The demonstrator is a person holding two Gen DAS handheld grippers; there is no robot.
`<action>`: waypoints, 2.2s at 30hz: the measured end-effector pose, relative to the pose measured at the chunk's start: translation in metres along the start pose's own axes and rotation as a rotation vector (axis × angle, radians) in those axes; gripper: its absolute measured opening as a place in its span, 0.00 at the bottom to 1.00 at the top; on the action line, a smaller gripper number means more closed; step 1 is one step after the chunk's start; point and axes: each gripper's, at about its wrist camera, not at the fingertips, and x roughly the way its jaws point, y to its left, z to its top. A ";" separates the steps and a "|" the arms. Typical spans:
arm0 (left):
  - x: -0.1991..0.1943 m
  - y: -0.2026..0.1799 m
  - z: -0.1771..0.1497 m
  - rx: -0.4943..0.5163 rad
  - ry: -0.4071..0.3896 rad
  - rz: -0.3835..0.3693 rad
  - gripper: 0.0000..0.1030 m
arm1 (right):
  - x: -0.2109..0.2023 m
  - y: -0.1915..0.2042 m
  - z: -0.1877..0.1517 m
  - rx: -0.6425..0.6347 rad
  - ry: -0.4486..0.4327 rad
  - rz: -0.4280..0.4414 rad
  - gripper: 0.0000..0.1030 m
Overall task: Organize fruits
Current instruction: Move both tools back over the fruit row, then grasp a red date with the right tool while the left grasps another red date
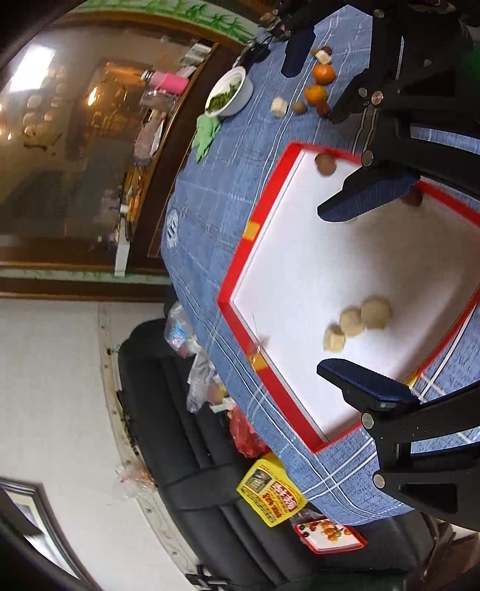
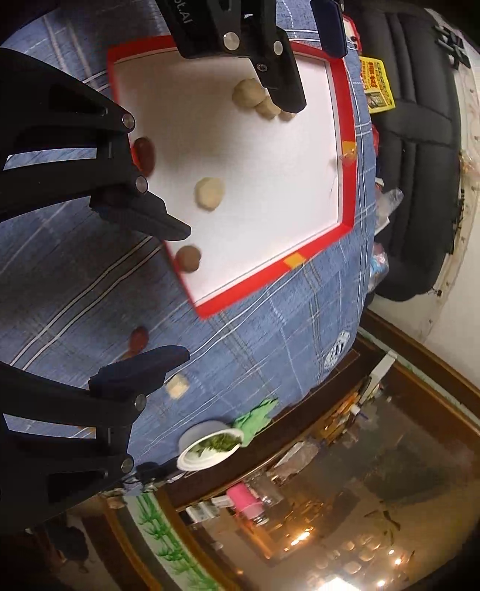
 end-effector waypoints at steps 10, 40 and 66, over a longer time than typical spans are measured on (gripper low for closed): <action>-0.012 -0.058 -0.007 0.089 -0.004 -0.056 0.73 | -0.010 -0.035 -0.040 0.073 0.020 -0.042 0.57; 0.058 -0.197 -0.051 0.314 0.187 -0.232 0.73 | 0.081 -0.205 -0.189 0.691 0.137 0.176 0.45; 0.120 -0.224 -0.016 0.288 0.212 -0.246 0.28 | 0.114 -0.223 -0.183 0.713 0.082 0.162 0.23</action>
